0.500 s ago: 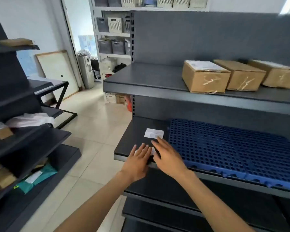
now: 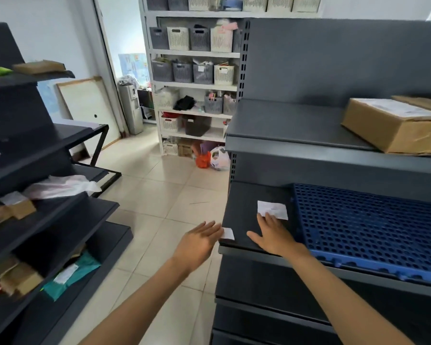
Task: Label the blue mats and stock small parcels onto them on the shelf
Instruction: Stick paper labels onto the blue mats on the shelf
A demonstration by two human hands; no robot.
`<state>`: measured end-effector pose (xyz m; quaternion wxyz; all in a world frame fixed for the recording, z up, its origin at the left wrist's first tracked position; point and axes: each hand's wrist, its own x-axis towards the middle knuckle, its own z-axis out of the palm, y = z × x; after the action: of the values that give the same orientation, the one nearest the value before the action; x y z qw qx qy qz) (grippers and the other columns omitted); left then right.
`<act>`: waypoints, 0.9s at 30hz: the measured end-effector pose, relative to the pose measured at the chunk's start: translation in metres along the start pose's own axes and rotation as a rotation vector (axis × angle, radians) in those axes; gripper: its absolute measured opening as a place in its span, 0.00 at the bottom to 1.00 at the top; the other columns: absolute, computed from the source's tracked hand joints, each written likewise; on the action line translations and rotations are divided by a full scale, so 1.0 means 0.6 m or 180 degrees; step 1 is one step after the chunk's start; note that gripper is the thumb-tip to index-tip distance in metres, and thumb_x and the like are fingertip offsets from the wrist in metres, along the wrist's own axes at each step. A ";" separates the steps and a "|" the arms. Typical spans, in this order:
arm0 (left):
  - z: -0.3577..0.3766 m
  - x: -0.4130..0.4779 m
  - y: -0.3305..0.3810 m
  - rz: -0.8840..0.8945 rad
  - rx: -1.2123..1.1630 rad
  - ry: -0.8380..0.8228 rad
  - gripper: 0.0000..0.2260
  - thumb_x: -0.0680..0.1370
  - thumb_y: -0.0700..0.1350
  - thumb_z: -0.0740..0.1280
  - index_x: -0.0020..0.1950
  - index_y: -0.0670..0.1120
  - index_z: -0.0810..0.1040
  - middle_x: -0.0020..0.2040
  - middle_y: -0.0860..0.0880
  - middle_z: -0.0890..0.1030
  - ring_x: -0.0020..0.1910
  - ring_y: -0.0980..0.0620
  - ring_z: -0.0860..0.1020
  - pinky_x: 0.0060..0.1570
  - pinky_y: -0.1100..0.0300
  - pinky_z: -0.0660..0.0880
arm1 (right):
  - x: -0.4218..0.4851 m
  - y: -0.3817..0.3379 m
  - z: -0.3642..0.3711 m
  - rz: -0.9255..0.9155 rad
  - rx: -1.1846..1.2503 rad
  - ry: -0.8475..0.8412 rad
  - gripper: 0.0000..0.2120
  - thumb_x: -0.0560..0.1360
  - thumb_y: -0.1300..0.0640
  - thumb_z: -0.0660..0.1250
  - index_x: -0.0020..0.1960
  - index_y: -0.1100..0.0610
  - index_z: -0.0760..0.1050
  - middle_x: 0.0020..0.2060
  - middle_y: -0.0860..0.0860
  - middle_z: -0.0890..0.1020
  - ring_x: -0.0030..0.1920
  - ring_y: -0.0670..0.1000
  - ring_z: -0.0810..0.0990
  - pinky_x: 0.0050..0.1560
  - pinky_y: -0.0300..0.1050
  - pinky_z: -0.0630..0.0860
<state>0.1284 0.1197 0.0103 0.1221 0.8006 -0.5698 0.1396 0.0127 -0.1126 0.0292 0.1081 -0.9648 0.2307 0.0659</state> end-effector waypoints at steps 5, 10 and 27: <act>-0.009 0.029 -0.004 -0.0126 -0.0124 0.0301 0.17 0.75 0.40 0.61 0.62 0.45 0.79 0.62 0.47 0.80 0.62 0.48 0.78 0.64 0.53 0.72 | -0.037 -0.043 0.017 -0.0653 -0.0361 0.0602 0.38 0.73 0.31 0.59 0.73 0.56 0.64 0.67 0.53 0.70 0.67 0.55 0.66 0.66 0.50 0.66; -0.012 0.066 0.009 -0.0504 -0.0732 0.0466 0.14 0.75 0.37 0.67 0.59 0.48 0.81 0.58 0.49 0.83 0.58 0.47 0.80 0.56 0.50 0.79 | -0.055 -0.058 0.033 -0.1045 -0.0403 0.0794 0.27 0.74 0.41 0.67 0.68 0.54 0.71 0.64 0.52 0.71 0.65 0.54 0.68 0.66 0.49 0.66; 0.012 0.308 0.290 0.0123 -0.1508 0.0740 0.19 0.70 0.32 0.68 0.57 0.50 0.83 0.57 0.51 0.83 0.61 0.49 0.78 0.62 0.46 0.74 | -0.191 0.203 -0.064 -0.1297 -0.0368 0.2830 0.09 0.77 0.64 0.64 0.53 0.57 0.81 0.51 0.50 0.83 0.54 0.51 0.79 0.54 0.45 0.74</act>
<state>0.0221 -0.1012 0.0772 0.3681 0.7172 -0.5839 0.0957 -0.1417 -0.1785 0.0650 -0.0439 -0.9294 0.0570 -0.3621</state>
